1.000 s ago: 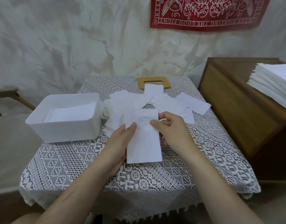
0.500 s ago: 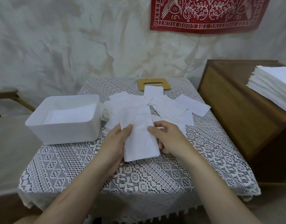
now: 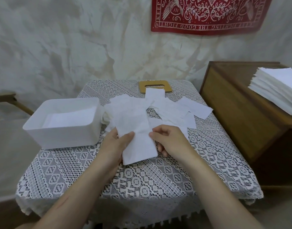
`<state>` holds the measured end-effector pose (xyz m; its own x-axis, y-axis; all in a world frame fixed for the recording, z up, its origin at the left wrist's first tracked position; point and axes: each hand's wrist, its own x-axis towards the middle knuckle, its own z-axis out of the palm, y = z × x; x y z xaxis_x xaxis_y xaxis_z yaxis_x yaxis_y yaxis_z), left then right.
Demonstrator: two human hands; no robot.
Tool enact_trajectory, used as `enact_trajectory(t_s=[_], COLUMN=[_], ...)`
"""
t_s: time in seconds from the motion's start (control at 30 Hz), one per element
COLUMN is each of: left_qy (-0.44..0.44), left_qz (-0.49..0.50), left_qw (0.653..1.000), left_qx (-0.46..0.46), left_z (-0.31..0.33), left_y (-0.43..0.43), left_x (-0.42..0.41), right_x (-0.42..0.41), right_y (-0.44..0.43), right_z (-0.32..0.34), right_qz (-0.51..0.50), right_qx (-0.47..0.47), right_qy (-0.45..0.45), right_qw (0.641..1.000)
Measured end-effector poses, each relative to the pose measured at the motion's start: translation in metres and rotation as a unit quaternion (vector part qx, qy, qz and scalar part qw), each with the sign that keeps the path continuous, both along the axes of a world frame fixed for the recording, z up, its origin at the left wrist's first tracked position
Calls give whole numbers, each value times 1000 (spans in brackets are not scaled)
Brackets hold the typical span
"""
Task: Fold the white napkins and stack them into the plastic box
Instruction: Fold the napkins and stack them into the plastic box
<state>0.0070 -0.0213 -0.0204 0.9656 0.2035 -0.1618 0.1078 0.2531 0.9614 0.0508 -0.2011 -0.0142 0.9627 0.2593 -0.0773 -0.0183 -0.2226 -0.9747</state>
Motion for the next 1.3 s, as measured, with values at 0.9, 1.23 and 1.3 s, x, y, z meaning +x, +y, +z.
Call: enact_trajectory(t_s=[0.9, 1.23, 1.3], left_qy=[18, 32, 34], left_qz=[-15, -16, -14], left_qw=[1000, 999, 999], left_qx=[-4, 10, 11], left_z=[-2, 3, 2], left_y=[17, 21, 23], left_x=[4, 2, 2], right_x=[28, -3, -4], right_y=[-17, -25, -26], right_z=[-8, 11, 12], right_qz=[-83, 75, 83], right_qx=[-414, -365, -349], right_qy=[-212, -178, -167], right_qw=[881, 911, 918])
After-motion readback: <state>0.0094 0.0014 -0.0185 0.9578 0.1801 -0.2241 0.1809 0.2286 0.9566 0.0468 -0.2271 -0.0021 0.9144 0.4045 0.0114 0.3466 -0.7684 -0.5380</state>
